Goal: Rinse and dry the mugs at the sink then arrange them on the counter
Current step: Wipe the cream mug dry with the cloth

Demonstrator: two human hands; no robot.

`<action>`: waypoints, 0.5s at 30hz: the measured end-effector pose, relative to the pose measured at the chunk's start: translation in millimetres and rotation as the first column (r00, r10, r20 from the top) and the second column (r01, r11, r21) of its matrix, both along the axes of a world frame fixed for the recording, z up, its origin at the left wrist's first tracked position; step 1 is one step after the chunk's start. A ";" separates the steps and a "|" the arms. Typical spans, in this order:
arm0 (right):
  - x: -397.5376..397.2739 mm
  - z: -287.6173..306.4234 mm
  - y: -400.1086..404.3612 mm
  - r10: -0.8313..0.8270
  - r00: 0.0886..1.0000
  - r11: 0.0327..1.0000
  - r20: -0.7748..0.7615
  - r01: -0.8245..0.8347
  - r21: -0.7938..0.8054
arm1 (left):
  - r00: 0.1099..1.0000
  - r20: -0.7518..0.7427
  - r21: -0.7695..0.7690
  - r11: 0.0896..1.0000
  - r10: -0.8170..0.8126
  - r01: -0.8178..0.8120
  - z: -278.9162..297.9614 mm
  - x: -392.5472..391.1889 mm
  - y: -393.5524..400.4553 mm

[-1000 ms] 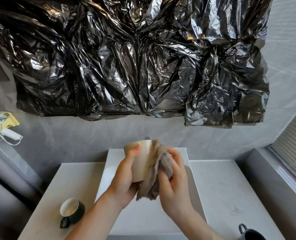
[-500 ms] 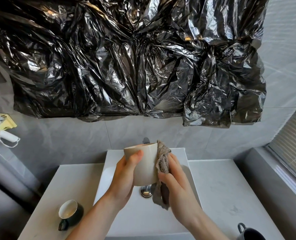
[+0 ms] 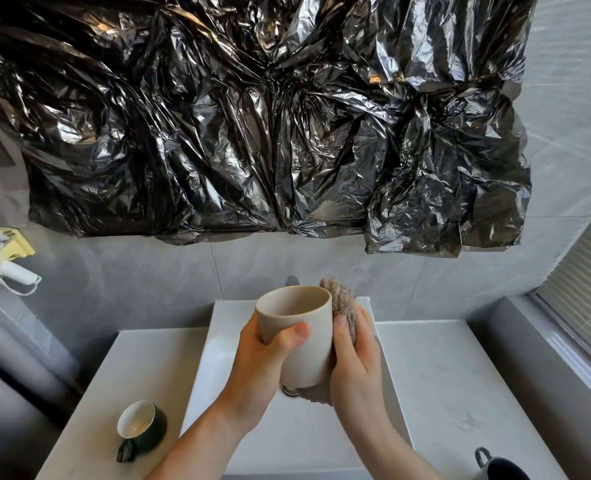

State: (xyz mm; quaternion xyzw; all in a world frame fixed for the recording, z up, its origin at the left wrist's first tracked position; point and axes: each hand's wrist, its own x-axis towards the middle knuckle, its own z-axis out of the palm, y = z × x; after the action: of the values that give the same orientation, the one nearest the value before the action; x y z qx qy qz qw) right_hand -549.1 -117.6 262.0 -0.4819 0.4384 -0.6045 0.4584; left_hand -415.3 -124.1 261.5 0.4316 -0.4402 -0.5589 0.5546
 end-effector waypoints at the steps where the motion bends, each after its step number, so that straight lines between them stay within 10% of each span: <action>1: 0.4 0.9 0.5 0.016 0.999 1.000 0.028 -0.016 0.000 | 1.000 -0.011 0.011 1.000 0.006 -0.006 0.5 0.8 -1.5; 9: 14.4 -17.0 18.3 -0.064 0.983 0.966 -0.170 0.018 -0.257 | 0.985 -0.172 0.063 0.998 -0.011 0.023 -1.0 1.5 -4.0; 15: 3.2 3.8 13.6 0.090 0.974 0.993 0.206 -0.103 0.050 | 0.996 0.080 -0.115 0.993 0.049 -0.039 -3.5 3.2 -0.1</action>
State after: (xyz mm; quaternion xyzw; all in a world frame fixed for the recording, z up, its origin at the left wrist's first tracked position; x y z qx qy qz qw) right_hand -545.8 -104.0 265.7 -0.4243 0.3833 -0.6142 0.5440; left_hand -412.1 -124.3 258.1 0.4318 -0.4844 -0.5021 0.5717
